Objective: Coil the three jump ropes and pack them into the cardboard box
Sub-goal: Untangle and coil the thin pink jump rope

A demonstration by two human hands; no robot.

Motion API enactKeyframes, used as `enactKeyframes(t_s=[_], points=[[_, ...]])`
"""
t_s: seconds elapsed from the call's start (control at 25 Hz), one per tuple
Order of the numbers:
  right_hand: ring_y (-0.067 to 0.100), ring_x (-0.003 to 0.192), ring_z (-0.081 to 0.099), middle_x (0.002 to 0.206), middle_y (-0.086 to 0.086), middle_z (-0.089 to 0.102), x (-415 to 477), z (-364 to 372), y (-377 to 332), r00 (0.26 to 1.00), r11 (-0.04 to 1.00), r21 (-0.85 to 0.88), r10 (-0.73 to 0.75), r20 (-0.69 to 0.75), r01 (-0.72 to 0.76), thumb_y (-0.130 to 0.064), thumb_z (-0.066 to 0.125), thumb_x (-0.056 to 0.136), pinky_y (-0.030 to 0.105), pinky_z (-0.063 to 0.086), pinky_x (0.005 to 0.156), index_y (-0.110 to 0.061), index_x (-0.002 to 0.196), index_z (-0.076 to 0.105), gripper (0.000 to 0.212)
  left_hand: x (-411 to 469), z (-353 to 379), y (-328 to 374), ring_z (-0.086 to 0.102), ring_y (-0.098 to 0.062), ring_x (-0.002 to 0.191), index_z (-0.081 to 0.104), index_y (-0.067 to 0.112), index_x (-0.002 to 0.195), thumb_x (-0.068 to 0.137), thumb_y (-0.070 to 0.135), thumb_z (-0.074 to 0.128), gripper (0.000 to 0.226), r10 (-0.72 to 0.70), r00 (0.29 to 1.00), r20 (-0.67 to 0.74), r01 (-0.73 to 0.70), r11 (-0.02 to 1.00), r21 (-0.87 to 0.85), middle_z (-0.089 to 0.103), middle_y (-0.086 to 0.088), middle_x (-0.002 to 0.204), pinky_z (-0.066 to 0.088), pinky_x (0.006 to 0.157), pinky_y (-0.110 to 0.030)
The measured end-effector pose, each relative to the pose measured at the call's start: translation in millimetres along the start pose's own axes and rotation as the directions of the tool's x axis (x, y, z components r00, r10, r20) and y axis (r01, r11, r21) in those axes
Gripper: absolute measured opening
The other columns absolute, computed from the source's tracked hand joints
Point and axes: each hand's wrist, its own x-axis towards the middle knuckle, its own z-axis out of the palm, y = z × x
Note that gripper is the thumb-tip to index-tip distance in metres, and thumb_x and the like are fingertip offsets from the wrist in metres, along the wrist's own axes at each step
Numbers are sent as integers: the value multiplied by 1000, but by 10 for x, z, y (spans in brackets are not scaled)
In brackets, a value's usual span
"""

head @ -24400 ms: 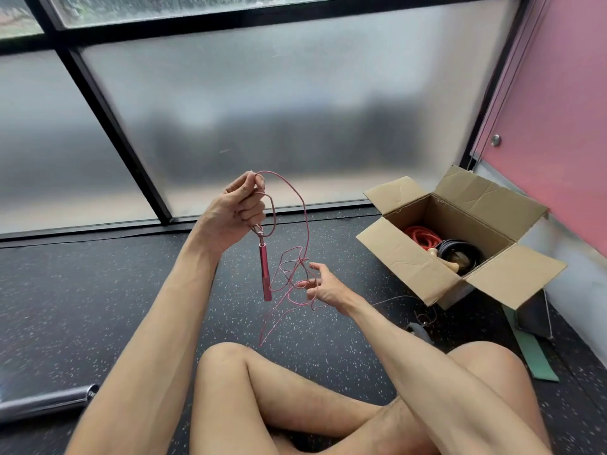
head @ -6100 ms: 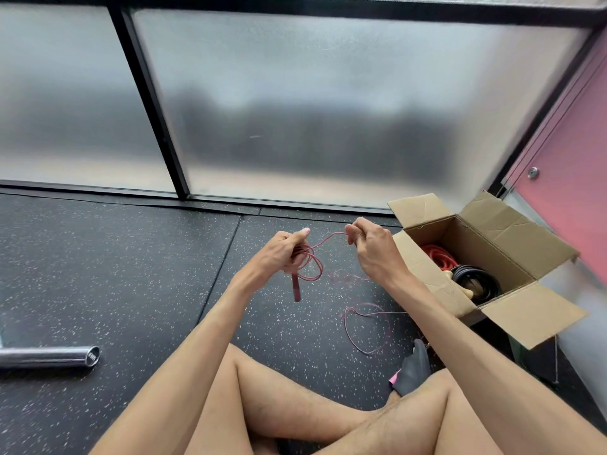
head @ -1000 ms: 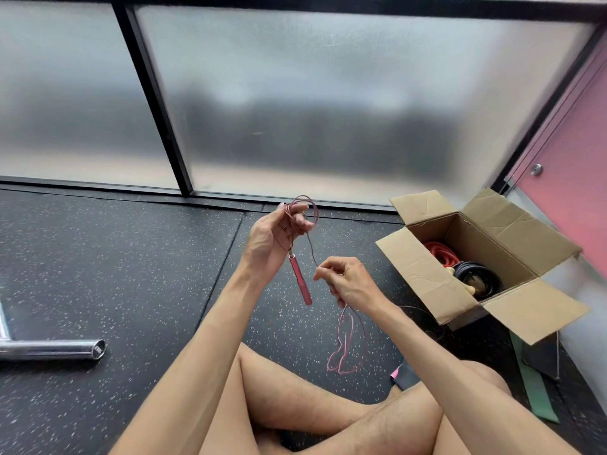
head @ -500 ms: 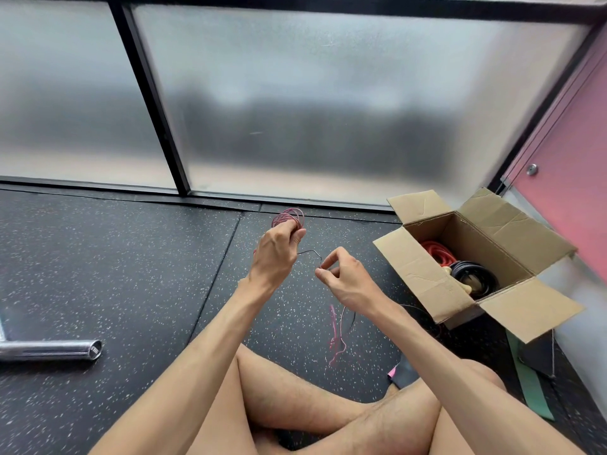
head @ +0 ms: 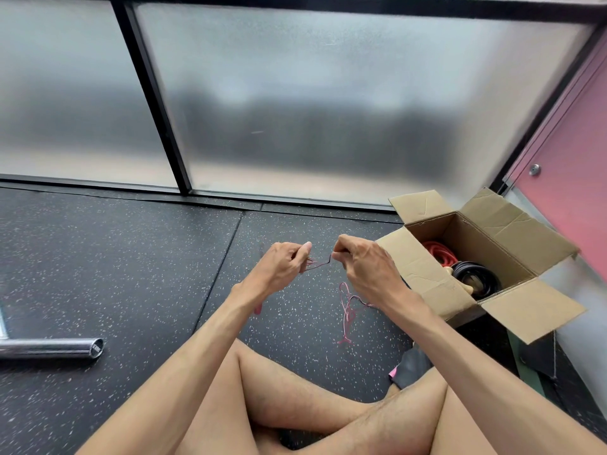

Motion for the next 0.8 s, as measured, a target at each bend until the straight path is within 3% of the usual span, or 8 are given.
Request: enactKeyframes(t_s=[0.12, 0.2, 0.36, 0.44, 0.52, 0.68, 0.8], points=[[8, 69, 53, 82, -4, 68, 44, -48, 57, 996, 995, -49, -88, -4, 87, -22, 63, 96, 29, 45, 71, -15, 91, 63, 10, 26, -48, 91, 45, -12, 39, 56, 7, 54, 107, 41, 38, 65, -76, 991, 109, 95, 980, -174, 54, -3, 47, 35, 45, -22], [8, 67, 51, 80, -3, 67, 81, -74, 96, 992, 990, -65, -124, -25, 122, -21, 62, 97, 28, 42, 69, -14, 91, 64, 10, 47, -85, 145, 39, -12, 35, 55, 5, 58, 107, 39, 38, 62, -115, 975, 188, 177, 918, -356, 51, -4, 46, 31, 40, -21], [8, 63, 52, 73, -9, 58, 59, -8, 158, 996, 994, -54, -92, -10, 91, -22, 54, 101, 24, 40, 61, -16, 89, 60, 15, 55, -190, 295, 25, -15, 37, 54, 4, 62, 107, 29, 40, 53, -43, 961, 274, 226, 695, -683, 37, -4, 44, 33, 45, -25], [5, 57, 50, 68, -12, 56, 27, 78, 134, 999, 999, 54, -6, 31, 4, -20, 50, 103, 23, 38, 55, -19, 84, 57, 19, 82, -198, 351, 25, -12, 36, 56, 1, 66, 107, 26, 38, 52, 2, 947, 321, 265, 557, -787, 30, 3, 41, 38, 50, -28], [6, 49, 48, 58, -11, 55, 24, 152, 97, 991, 964, 237, 105, 78, -121, -10, 48, 101, 32, 42, 50, -12, 80, 56, 23, 98, -178, 414, 29, -12, 39, 60, 1, 70, 106, 25, 34, 51, 0, 936, 352, 322, 406, -855, 31, 4, 44, 41, 54, -27], [13, 39, 45, 49, 1, 50, 21, 201, 5, 942, 689, 642, 250, 225, -337, -4, 42, 104, 31, 48, 41, -4, 81, 58, 28, 76, -92, 421, 53, -15, 57, 63, -5, 100, 106, 22, 31, 42, -21, 955, 297, 296, 158, -942, 52, -3, 63, 46, 74, -29], [20, 43, 44, 55, 12, 46, -32, 224, -60, 878, 470, 742, 255, 405, -479, -11, 43, 106, 35, 53, 44, -2, 89, 56, 23, 68, -72, 394, 69, -23, 79, 60, -10, 116, 107, 18, 34, 40, -34, 993, 111, 114, 84, -990, 68, -10, 81, 54, 88, -32]])
